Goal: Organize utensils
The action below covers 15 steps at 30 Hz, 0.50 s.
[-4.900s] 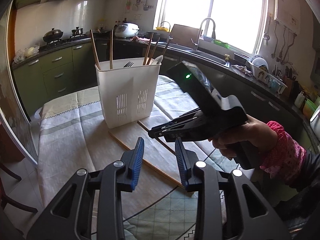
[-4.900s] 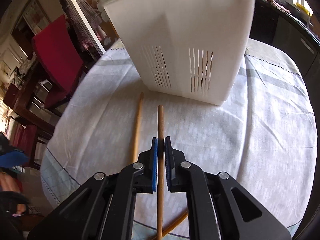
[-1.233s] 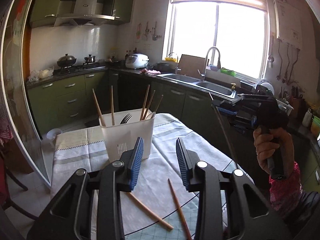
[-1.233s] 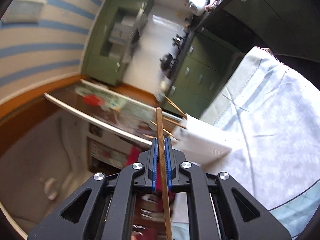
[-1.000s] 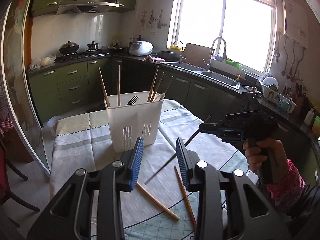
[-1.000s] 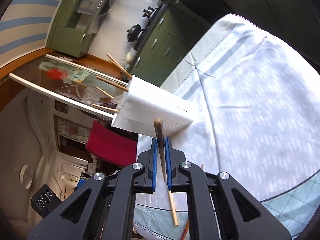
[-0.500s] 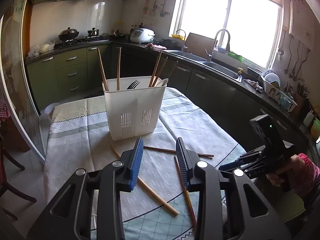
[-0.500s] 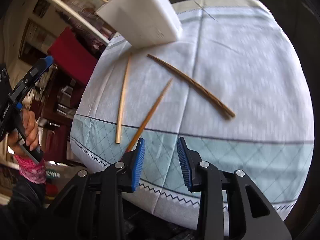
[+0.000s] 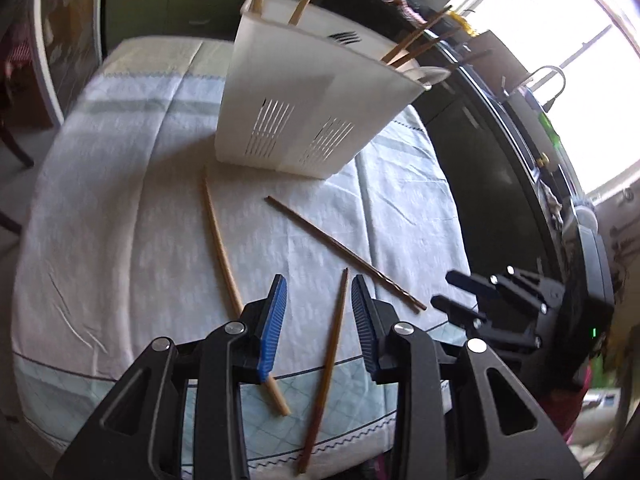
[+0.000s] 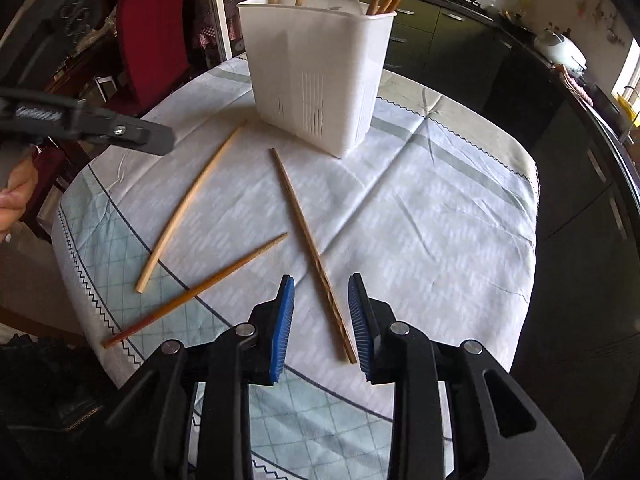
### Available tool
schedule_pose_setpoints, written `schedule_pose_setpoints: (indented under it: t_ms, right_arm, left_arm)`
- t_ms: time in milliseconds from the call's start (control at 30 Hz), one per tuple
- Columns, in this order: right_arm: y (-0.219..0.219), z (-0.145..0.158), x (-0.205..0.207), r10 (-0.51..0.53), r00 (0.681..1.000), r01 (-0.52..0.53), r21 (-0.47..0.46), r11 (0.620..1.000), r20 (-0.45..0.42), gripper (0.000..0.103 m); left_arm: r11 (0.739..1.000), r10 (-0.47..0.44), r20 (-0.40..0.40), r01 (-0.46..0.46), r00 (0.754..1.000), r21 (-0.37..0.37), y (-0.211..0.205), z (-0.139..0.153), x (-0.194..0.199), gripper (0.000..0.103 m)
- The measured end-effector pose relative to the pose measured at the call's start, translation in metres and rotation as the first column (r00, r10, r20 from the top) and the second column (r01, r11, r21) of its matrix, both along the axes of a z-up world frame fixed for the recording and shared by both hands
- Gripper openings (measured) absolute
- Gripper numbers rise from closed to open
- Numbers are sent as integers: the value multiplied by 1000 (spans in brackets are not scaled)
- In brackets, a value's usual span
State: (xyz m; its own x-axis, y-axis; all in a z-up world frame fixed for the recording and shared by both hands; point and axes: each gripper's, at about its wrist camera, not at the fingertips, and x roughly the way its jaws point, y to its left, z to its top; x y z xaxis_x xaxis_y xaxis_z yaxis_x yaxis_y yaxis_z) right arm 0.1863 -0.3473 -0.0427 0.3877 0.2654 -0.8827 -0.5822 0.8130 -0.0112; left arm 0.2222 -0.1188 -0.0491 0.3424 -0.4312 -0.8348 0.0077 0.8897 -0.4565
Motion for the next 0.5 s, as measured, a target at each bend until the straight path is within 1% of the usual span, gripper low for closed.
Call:
schedule_pose_setpoints:
  t_ms: [67,133,200,267,367,500]
  right_arm:
    - [-16,1,-10,-18,1000,18,23,1000,1,28]
    - [-33,2,-21,-22,1000,22,66,998,-1,28]
    - [-50,1,-32,-24,1000,24,111,993,-3,29]
    - [-65,-3,-43,-27,1000,28,150,988,-10,29]
    - [-84,-6,-59,-19,1000,21,197,980,-15,29]
    - [-104,-3,-77,7,1000,-8,255,967,5,29]
  left_arm:
    - [994,98,-94,-101,991,-31,-10,-18,12,32]
    - [983,172,-134,-178,976,-35,-22,-31,21,32]
    - [972,229,-153,-236,961,-23,-34,-39,31,32]
    - [960,275,-168,-280,947,-9,-43,-47,40,32]
    - [944,326,-222,-330,919,18,-53,-62,50,31]
    - [927,374,-243,-369,895,67,-61,-70,58,31]
